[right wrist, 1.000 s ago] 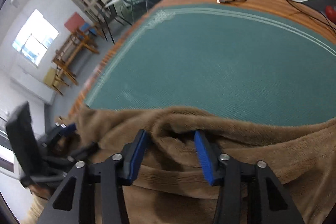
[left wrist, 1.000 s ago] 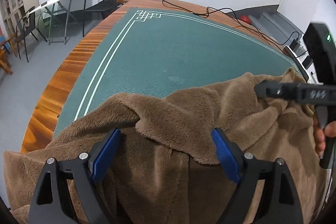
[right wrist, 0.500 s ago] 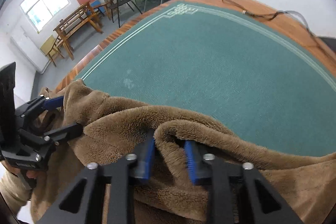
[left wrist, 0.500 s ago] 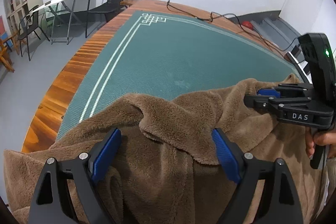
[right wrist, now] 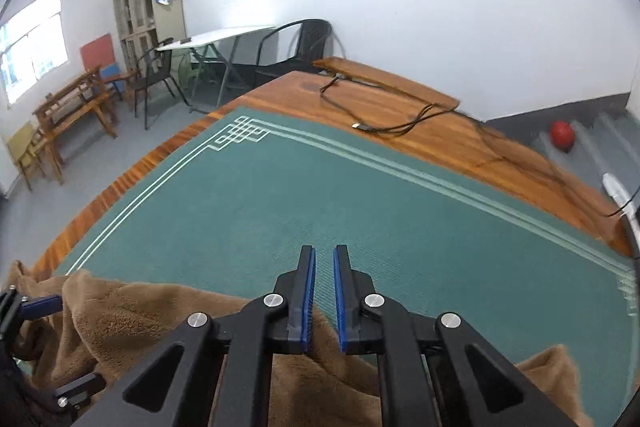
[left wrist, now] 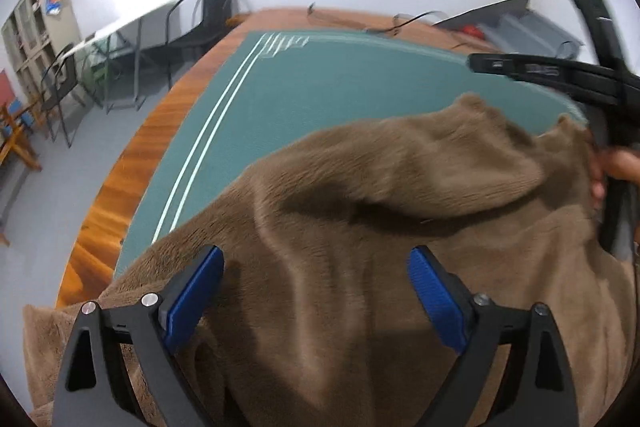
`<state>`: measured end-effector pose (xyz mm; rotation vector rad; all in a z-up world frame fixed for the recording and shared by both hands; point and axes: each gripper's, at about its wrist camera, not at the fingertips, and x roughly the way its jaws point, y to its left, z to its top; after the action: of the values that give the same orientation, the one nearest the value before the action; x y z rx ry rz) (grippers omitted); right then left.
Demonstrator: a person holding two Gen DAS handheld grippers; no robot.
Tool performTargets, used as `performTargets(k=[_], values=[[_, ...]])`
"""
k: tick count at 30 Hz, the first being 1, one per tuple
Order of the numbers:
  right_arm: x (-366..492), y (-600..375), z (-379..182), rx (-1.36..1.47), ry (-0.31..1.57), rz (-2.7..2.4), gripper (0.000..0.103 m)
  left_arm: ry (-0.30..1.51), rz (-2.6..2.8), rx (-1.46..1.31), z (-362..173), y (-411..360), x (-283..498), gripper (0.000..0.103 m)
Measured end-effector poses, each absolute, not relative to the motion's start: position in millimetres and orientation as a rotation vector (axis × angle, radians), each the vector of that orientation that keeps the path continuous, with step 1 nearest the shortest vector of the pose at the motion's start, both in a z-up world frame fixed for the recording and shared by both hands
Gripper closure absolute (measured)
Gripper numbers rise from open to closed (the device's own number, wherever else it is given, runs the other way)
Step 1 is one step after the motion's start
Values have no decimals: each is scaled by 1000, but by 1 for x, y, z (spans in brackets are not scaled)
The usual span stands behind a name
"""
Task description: Fold clothes
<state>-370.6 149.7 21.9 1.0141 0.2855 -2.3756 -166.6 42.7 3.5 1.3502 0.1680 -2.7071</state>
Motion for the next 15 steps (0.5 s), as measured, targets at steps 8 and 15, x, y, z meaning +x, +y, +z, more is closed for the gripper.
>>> performTargets(k=[8,15], values=[[-392,193,12,1196,-128,-2136,39,275,-2663,1369,-2,26,-170,8],[-386,180,-11,1303,-128,-1891,32,283,-2663,1369,-2,23,-170,8]])
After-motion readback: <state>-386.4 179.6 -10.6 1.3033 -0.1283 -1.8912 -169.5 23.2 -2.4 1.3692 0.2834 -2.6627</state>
